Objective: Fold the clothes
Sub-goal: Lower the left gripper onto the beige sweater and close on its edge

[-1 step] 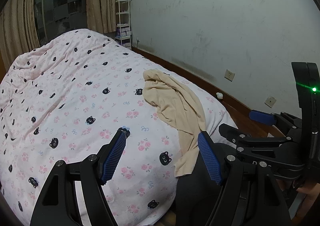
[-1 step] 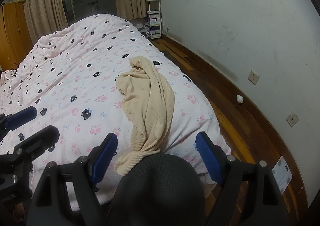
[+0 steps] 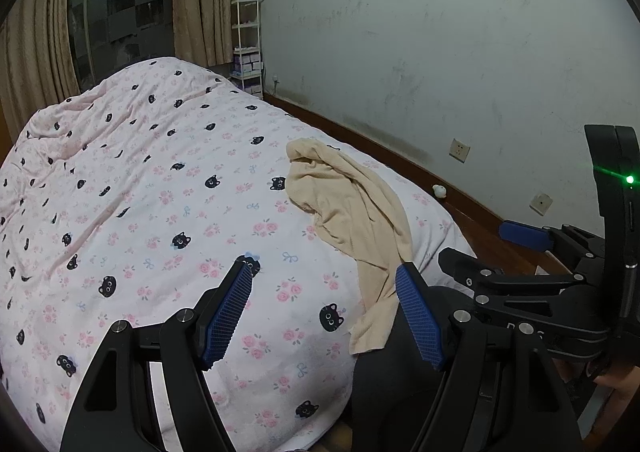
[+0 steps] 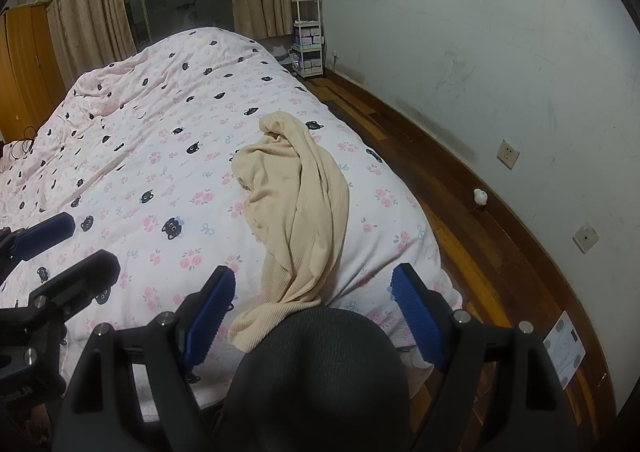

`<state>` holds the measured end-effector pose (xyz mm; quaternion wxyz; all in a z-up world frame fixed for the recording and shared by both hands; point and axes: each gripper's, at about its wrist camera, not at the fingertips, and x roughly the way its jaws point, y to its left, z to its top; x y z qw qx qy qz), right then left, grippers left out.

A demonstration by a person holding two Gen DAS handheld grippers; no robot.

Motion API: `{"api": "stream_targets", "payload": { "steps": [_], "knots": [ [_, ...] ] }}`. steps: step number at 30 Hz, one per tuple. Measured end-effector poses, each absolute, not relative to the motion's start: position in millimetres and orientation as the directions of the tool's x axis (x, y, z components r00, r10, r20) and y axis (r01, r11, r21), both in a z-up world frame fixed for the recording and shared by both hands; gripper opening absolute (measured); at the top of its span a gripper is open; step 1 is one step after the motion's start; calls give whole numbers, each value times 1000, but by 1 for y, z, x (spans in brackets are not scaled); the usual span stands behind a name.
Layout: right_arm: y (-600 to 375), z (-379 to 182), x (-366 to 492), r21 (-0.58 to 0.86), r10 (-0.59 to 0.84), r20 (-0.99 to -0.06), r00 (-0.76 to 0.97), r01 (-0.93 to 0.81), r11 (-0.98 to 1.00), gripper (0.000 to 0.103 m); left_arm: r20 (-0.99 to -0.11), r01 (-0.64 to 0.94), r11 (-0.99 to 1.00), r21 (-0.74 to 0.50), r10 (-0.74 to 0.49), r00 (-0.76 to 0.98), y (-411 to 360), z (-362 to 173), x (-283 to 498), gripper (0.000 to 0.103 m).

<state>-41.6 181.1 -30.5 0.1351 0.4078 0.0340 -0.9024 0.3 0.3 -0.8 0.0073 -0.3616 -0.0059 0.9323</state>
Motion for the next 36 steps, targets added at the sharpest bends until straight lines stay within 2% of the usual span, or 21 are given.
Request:
{"api": "stream_targets", "payload": {
  "steps": [6,22,36],
  "knots": [
    [182,-31,-43,59,-225,-746,-627,275,-960,82,-673,-26,-999,-23,34,-739,1,-8,-5,70],
    [189,-62,-69,89,-226,-780,-584,254,-963,82,-689,-110,-987,-115,159,-707,-37,-42,-87,70],
    [191,-83,-98,98,-213,-807,-551,231,-968,83,-699,-158,-986,-57,152,-699,-38,-71,-163,69]
  ]
}}
